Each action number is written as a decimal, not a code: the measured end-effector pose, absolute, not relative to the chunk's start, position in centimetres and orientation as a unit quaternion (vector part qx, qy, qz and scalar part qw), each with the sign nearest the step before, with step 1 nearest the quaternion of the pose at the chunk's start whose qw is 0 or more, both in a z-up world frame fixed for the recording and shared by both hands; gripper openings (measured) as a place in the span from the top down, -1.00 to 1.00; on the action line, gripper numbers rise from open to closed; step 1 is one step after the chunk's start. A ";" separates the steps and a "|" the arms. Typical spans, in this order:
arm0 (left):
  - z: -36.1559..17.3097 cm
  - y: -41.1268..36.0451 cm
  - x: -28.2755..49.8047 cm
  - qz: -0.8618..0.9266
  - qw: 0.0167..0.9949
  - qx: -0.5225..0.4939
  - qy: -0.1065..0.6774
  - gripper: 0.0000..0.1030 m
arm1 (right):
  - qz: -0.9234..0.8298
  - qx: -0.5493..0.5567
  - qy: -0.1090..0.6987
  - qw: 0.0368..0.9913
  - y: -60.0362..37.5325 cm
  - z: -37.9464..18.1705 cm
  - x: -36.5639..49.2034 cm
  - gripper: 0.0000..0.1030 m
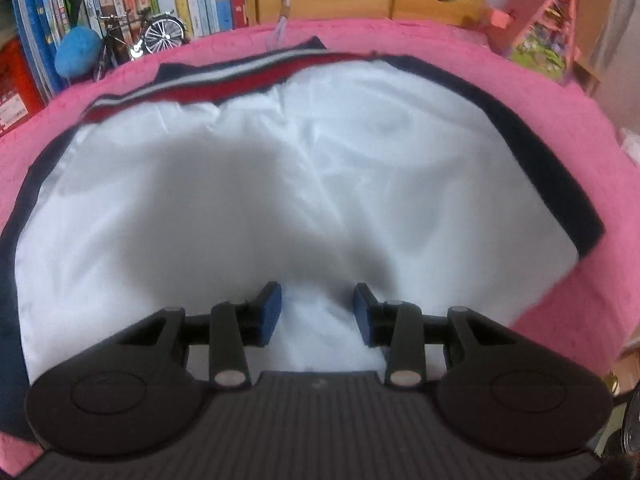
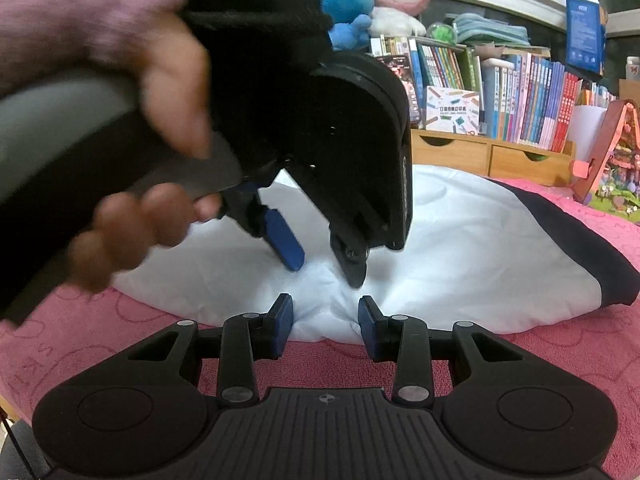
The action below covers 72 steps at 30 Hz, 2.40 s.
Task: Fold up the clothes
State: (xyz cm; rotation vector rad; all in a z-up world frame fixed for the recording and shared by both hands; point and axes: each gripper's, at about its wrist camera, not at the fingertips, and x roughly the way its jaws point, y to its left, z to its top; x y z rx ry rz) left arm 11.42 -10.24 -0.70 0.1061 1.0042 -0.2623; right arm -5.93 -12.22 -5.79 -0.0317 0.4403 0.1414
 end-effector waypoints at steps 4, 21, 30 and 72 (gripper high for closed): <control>-0.9 -10.0 16.2 -0.092 0.877 0.027 0.471 0.37 | 0.069 -0.019 0.218 0.973 -12.1 -5.8 -6.0 0.29; 1.1 -7.9 15.4 -0.110 0.878 0.008 0.465 0.37 | 0.075 -0.016 0.216 0.973 -12.5 -5.8 -6.1 0.29; -0.6 -8.6 9.1 -0.155 0.858 0.051 0.487 0.31 | 0.077 -0.018 0.214 0.974 -12.2 -5.9 -6.3 0.29; -2.5 -9.1 -0.6 -0.060 0.959 -0.019 0.278 -0.02 | -0.121 0.224 0.178 0.951 -29.0 -5.4 -6.8 -0.09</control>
